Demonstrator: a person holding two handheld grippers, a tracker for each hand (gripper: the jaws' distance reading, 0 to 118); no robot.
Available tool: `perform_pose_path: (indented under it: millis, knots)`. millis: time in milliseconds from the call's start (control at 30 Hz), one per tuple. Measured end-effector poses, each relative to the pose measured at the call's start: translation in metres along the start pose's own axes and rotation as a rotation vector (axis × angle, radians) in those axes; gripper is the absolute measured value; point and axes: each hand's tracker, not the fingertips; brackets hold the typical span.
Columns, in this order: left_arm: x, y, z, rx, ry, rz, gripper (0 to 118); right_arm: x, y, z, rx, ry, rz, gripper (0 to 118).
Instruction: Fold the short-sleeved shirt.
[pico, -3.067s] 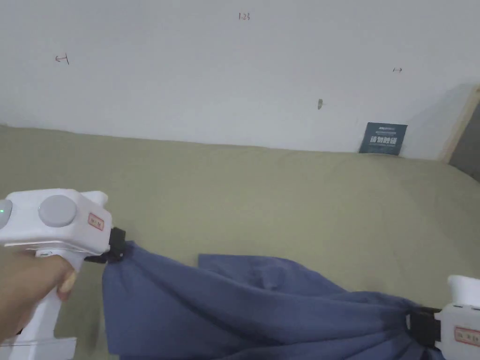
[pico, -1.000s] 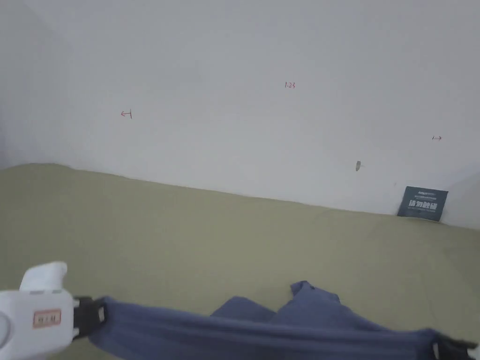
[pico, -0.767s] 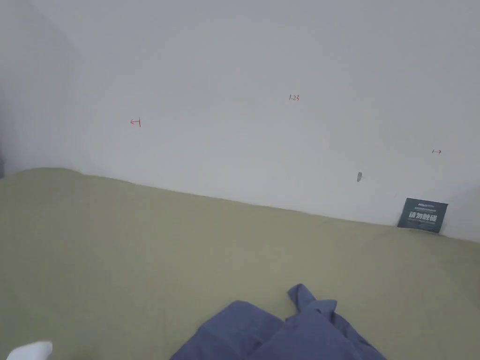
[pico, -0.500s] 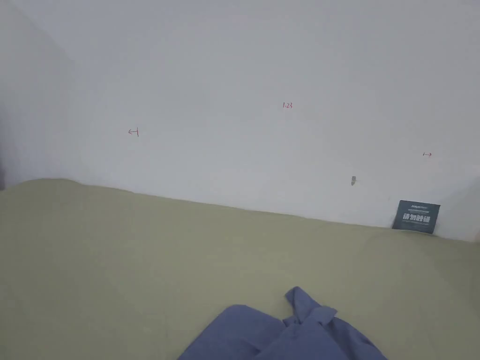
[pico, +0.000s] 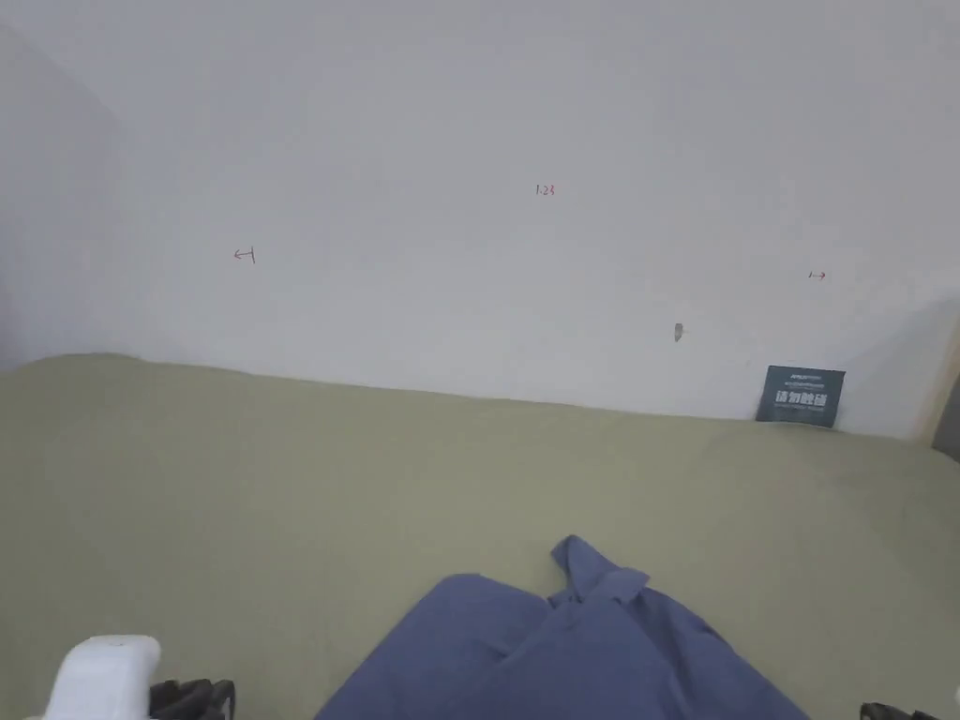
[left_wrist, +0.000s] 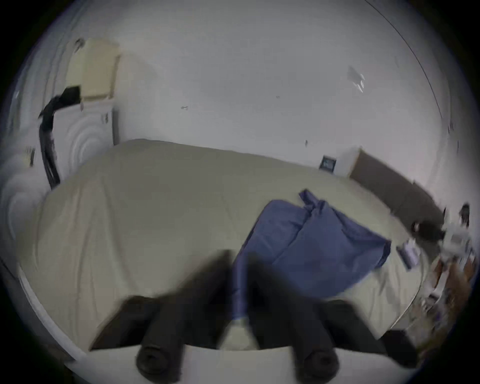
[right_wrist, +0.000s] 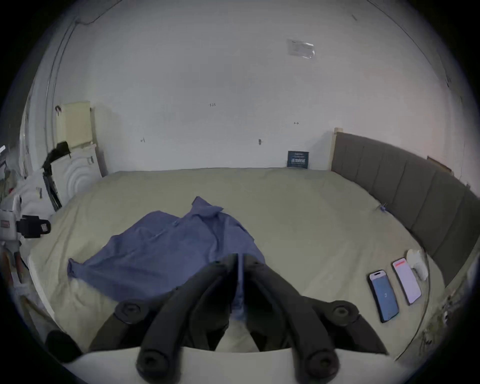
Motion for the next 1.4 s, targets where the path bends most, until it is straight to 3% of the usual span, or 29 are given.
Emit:
perform_pose_path:
  millis: [133, 267, 467, 500, 533, 567, 600, 633, 800, 867, 933, 967, 1033, 1067, 1233, 1400]
  knots:
    - [-0.003, -0.009, -0.001, -0.063, -0.060, 0.007, 0, -0.005, -0.007, 0.007, -0.001, 0.018, -0.003, 7]
    - [-0.024, -0.009, -0.012, -0.158, 0.004, 0.010, 0, -0.012, -0.010, 0.004, -0.029, 0.032, -0.013, 7]
    - [-0.075, -0.007, -0.066, -0.458, -0.002, 0.069, 1, -0.022, -0.013, -0.006, -0.072, 0.057, 0.010, 7]
    - [-0.080, -0.008, -0.074, -0.495, -0.001, 0.068, 8, -0.024, -0.014, -0.008, -0.080, 0.059, 0.010, 7]
    - [-0.087, -0.012, -0.087, -0.510, 0.016, 0.072, 28, -0.025, -0.015, -0.009, -0.090, 0.063, 0.012, 7]
    - [-0.092, -0.014, -0.095, -0.524, 0.024, 0.075, 78, -0.021, -0.018, -0.013, -0.098, 0.067, 0.017, 7]
    - [-0.095, -0.017, -0.101, -0.540, 0.022, 0.076, 106, -0.022, -0.020, -0.013, -0.102, 0.069, 0.023, 7]
    - [-0.100, -0.020, -0.105, -0.528, 0.006, 0.091, 115, -0.022, -0.021, -0.014, -0.110, 0.073, 0.033, 7]
    - [-0.095, -0.033, -0.122, -0.551, -0.002, 0.131, 112, -0.020, -0.023, -0.016, -0.135, 0.086, 0.046, 7]
    - [-0.093, -0.043, -0.135, -0.587, 0.032, 0.063, 102, -0.019, -0.024, -0.017, -0.139, 0.089, 0.044, 7]
    - [-0.082, -0.050, -0.133, -0.599, 0.036, 0.039, 71, -0.019, -0.024, -0.020, -0.147, 0.090, 0.045, 7]
    - [-0.076, -0.051, -0.128, -0.555, 0.110, -0.006, 53, -0.019, -0.024, -0.022, -0.153, 0.089, 0.050, 7]
    - [-0.075, -0.048, -0.118, -0.507, 0.081, -0.002, 3, -0.019, -0.023, -0.026, -0.164, 0.084, 0.065, 7]
    - [-0.076, -0.047, -0.116, -0.490, 0.016, 0.015, 3, -0.019, -0.021, -0.031, -0.175, 0.088, 0.072, 7]
    - [-0.060, -0.049, -0.103, -0.493, 0.027, -0.030, 3, -0.017, 0.004, -0.070, -0.214, 0.123, 0.091, 7]
    - [-0.056, -0.048, -0.099, -0.483, 0.014, 0.009, 3, -0.012, 0.067, -0.155, -0.271, 0.166, 0.151, 7]
